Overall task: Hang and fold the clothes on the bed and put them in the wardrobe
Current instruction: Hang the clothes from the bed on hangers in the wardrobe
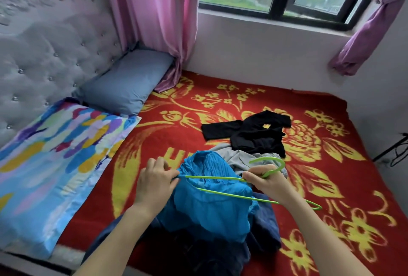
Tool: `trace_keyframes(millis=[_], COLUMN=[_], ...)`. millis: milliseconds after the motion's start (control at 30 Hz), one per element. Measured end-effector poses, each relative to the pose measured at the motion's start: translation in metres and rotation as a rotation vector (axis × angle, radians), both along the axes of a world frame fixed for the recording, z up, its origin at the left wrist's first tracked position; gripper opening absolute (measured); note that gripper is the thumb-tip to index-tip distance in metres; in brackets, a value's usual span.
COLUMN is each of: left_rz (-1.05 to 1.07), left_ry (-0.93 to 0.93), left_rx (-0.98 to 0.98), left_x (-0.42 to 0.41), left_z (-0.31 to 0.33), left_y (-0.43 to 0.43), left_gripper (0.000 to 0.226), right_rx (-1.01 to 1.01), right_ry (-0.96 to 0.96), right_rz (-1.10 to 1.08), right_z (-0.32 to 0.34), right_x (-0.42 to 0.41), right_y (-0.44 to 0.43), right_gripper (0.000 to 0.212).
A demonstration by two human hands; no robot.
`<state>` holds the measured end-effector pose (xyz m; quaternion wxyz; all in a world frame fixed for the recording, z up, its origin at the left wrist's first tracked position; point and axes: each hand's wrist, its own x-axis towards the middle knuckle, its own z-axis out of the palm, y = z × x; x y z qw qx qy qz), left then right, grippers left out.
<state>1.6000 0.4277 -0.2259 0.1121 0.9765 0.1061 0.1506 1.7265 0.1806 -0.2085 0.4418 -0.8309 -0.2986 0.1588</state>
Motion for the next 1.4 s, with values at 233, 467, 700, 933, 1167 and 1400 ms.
trace_keyframes(millis=[233,467,700,933,1167,1400], left_rz=[-0.246,-0.306,-0.134,-0.104,-0.171,-0.152], left_ry=[-0.169,-0.257,-0.346,-0.420,-0.457,-0.500], left_rx=[-0.171,-0.165,-0.279,-0.570,-0.655,-0.730], left_x=[0.001,-0.001,0.001,0.001,0.001,-0.007], left_z=[0.017,0.032,0.027,0.021,0.017,0.015], left_y=[-0.005,-0.020,0.004,0.024,0.014,0.022], left_gripper=[0.010,0.011,0.017,0.012,0.012,0.015], right_rx=[0.166,0.257,0.259,-0.048,-0.315,0.036], right_ry=[-0.063,-0.176,-0.613,0.460,0.678,1.105], right_rz=[-0.056,-0.140,-0.633,-0.817,-0.525,-0.517], right_z=[0.011,0.014,-0.009,-0.062,-0.074,-0.085], right_x=[-0.007,-0.015,0.002,0.036,0.030,0.013], right_y=[0.021,0.046,0.021,-0.005,0.030,0.029], right_gripper=[0.040,0.036,0.055,0.049,0.059,0.024])
